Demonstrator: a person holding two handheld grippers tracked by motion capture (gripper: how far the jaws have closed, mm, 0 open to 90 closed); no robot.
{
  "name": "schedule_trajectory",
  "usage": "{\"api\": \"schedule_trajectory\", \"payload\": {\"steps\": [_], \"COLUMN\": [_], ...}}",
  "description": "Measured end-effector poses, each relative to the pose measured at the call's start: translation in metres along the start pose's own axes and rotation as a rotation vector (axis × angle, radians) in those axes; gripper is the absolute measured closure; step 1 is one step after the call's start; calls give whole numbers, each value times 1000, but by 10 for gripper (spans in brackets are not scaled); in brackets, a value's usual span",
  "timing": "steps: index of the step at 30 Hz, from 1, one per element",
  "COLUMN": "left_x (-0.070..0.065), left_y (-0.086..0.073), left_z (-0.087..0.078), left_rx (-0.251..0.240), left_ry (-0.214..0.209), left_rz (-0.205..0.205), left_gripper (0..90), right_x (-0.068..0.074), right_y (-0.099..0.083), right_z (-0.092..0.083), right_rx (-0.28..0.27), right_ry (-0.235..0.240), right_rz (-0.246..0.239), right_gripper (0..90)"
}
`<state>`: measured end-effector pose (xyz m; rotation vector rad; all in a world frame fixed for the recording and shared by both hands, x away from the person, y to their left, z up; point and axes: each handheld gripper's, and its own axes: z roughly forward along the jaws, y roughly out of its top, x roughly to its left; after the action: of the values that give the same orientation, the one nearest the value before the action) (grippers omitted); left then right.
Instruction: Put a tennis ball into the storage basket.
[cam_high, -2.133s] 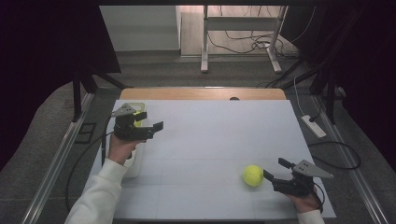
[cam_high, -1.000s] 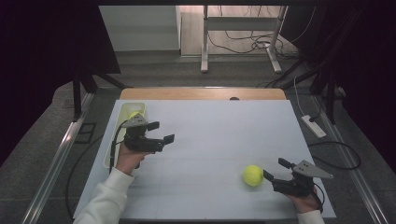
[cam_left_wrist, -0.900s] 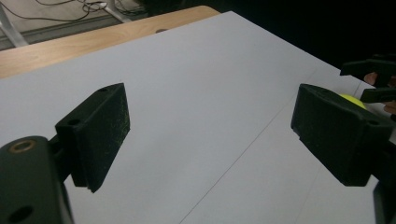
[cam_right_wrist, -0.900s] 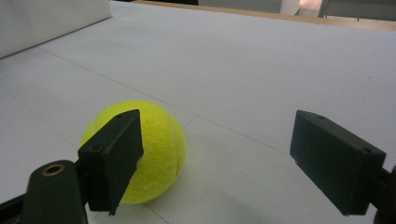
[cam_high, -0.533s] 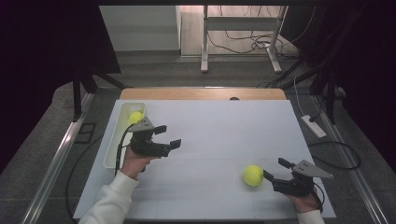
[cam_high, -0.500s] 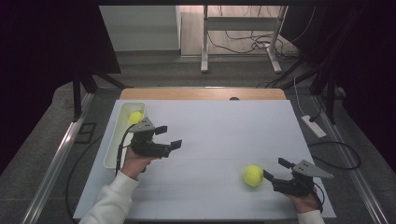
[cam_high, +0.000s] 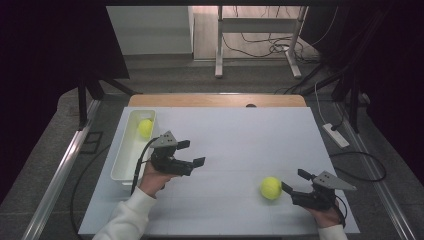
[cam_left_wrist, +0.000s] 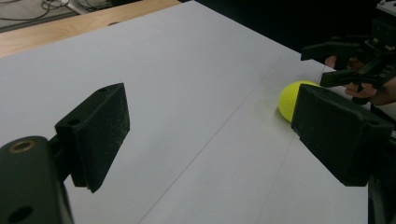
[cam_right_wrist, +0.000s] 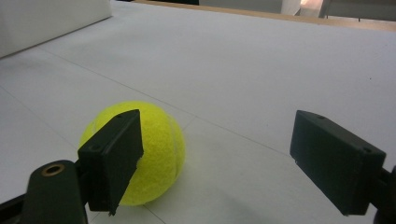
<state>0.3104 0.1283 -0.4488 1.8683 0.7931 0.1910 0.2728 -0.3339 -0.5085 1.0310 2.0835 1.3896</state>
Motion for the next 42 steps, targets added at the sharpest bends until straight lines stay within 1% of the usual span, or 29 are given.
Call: {"api": "schedule_trajectory", "payload": {"steps": [3,12,20,27,29,31,36,42], "left_x": [-3,-8,-12,-17,-18,-18,-21,-25], "left_y": [-1,-2,-3,-4,-5,-5,-5,-4], "left_z": [5,15,22,32,34,36,41,46], "left_rx": [6,13,10,21,24,19,26,23], "left_ry": [-11,-27,-36,-50,-47,-53,-61,-71], "left_rz": [4,12,15,23,29,22,27,28], "left_gripper": [124,126,129,129,129,129,129,129], "right_x": [1,1,1,1,1,1,1,1], "right_y": [0,-1,-1,0,0,-1,0,0], "right_z": [0,-1,0,-1,-1,-1,-1,-1], "right_rx": [3,1,1,2,-3,-2,-3,-3], "right_ry": [1,1,-2,-1,-5,-6,-8,-9], "right_rz": [-3,-3,-4,-3,-3,-4,-2,-3], "right_gripper": [167,168,168,169,169,169,169,169]}}
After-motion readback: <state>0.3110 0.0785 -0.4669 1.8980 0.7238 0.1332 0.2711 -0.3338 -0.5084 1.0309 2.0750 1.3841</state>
